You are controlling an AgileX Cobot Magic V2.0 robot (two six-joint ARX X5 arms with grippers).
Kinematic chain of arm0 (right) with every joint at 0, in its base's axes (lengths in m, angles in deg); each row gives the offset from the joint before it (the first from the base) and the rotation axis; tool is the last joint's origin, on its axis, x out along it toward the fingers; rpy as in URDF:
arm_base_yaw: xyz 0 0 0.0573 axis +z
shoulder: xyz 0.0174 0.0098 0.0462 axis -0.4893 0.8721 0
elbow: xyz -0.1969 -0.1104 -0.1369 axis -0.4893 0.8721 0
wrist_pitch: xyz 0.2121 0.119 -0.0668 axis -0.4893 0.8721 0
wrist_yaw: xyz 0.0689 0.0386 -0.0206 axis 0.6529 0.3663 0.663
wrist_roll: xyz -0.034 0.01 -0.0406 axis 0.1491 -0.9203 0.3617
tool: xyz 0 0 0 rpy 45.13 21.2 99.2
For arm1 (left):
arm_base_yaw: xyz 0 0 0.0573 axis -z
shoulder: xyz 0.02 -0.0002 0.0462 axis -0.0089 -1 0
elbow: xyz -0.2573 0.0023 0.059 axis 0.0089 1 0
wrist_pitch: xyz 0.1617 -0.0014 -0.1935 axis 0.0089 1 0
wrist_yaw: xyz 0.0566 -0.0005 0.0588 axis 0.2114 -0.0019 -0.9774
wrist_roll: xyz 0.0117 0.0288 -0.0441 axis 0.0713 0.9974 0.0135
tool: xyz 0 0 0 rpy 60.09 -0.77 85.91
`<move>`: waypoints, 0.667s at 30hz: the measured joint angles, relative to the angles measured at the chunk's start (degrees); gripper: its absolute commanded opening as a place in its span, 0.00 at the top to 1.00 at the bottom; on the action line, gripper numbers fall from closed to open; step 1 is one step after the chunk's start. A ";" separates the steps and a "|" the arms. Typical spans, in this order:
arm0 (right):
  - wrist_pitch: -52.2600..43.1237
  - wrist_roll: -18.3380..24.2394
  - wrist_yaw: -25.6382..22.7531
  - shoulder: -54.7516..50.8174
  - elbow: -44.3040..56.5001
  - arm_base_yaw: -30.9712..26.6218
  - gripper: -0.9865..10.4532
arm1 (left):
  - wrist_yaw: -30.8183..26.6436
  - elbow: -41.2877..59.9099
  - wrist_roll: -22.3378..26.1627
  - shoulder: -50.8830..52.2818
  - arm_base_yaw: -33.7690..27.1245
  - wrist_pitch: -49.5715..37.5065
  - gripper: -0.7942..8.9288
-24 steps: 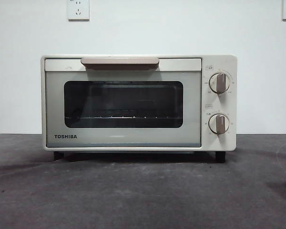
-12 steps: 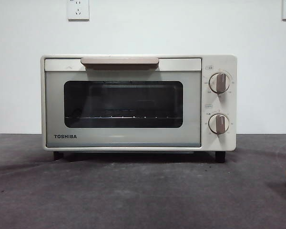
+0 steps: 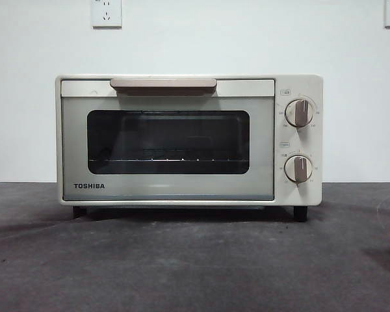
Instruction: The left arm flap open the oven, the right arm pick bread and place it into oven, the left arm flap close the oven
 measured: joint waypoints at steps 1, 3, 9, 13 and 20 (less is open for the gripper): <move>0.72 -0.13 -0.02 0.00 0.00 0.00 0.48 | 0.00 0.00 0.00 0.00 0.00 0.00 0.37; 2.86 -0.17 -0.17 0.37 0.00 0.00 0.48 | 0.00 0.00 0.00 0.00 0.00 0.00 0.37; 11.39 -0.17 -4.52 4.42 -0.04 0.04 0.48 | 0.00 0.00 0.00 0.00 0.35 0.00 0.37; 13.14 -0.17 -8.57 8.68 0.90 0.68 0.48 | 0.00 0.00 0.00 0.00 1.14 0.02 0.37; 10.99 -1.14 -16.26 15.63 9.62 3.04 0.48 | 0.02 0.00 0.00 0.00 1.84 0.02 0.37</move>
